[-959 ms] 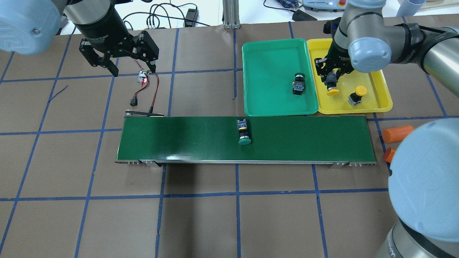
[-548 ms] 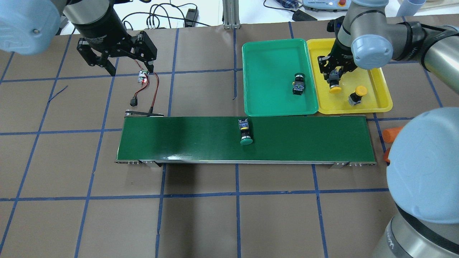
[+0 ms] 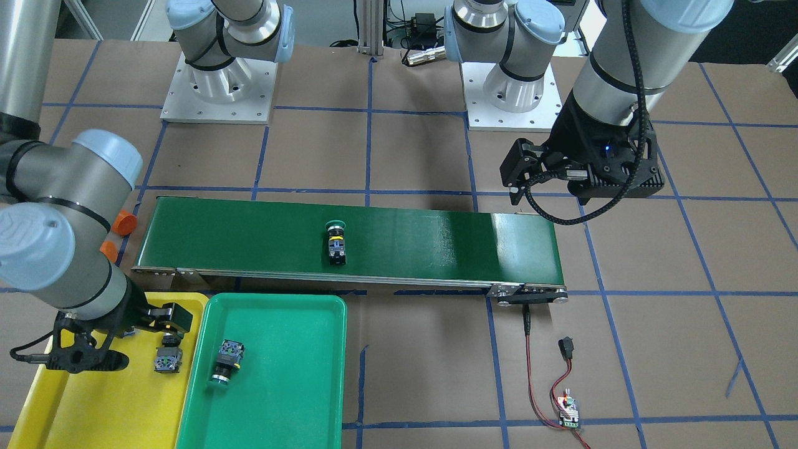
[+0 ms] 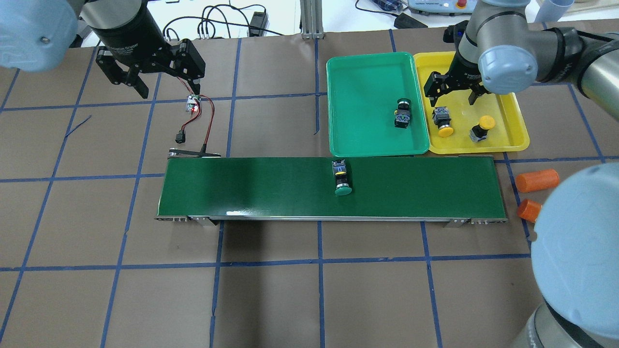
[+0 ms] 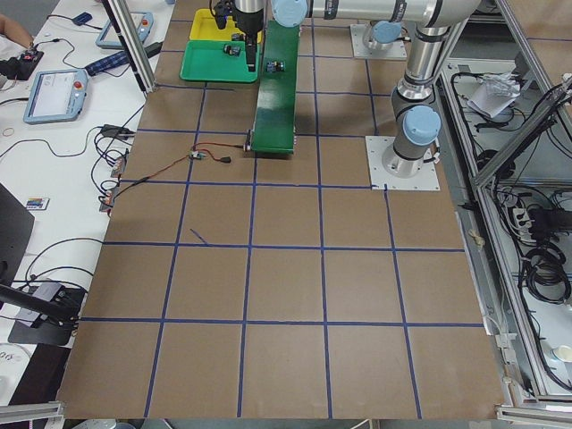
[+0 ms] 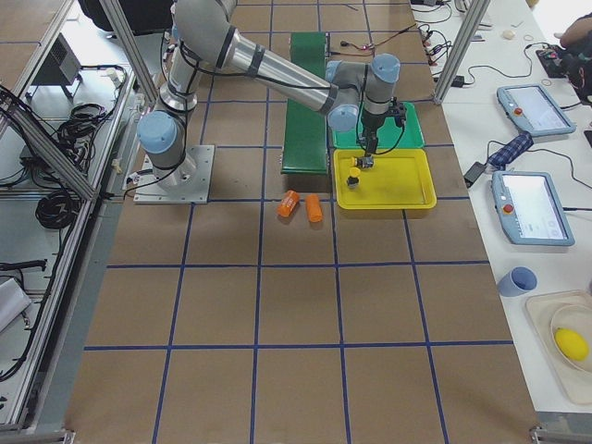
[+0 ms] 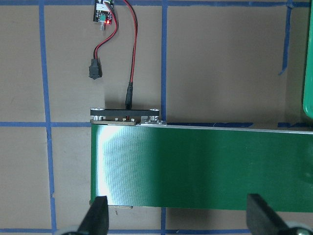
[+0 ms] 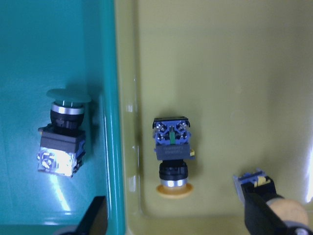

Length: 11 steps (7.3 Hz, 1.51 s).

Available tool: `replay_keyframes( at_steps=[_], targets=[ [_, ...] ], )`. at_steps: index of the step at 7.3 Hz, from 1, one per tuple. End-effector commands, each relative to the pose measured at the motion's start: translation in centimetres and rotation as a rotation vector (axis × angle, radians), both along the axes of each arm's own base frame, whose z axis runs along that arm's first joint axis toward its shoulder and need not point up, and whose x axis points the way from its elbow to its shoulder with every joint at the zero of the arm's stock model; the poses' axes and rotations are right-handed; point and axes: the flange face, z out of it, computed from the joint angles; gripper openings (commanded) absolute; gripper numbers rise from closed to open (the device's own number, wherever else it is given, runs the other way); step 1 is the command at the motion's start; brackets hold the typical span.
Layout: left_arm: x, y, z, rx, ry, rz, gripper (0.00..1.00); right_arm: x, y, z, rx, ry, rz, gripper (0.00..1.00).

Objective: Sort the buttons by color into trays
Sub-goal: 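Return the right gripper to the belt over the dark-capped button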

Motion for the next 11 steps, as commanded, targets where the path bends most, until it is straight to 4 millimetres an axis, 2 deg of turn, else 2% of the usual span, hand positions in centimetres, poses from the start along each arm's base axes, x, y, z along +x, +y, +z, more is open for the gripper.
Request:
replay_keyframes(
  at_steps=[1,2,3,4,6,7,9,11],
  targets=[
    [0.0,-0.1,0.2,-0.005,0.0,0.001,1.0,1.2,7.5,1.7,0.028,-0.007,0.006,1.0],
    [0.0,0.0,0.3,-0.006,0.0,0.001,1.0,1.7,10.8,1.3,0.045,-0.012,0.006,1.0],
    [0.0,0.0,0.2,-0.003,0.0,0.001,1.0,2.4,13.1,0.2,0.064,-0.042,0.008,1.0],
    [0.0,0.2,-0.1,0.001,0.0,0.001,1.0,3.1,14.2,-0.4,0.076,-0.075,0.006,1.0],
    [0.0,0.2,0.5,-0.008,-0.001,0.001,1.0,3.5,14.3,-0.4,0.075,-0.076,0.003,1.0],
    [0.0,0.4,0.0,0.003,-0.001,0.0,1.0,5.3,14.5,-0.3,0.073,-0.076,0.024,1.0],
    [0.7,0.2,0.6,-0.011,-0.073,0.002,1.0,10.4,14.6,0.0,0.006,-0.071,-0.026,1.0],
    [0.7,0.1,0.6,-0.012,-0.075,0.001,1.0,11.3,14.3,-0.3,-0.005,-0.065,-0.033,1.0]
  ],
)
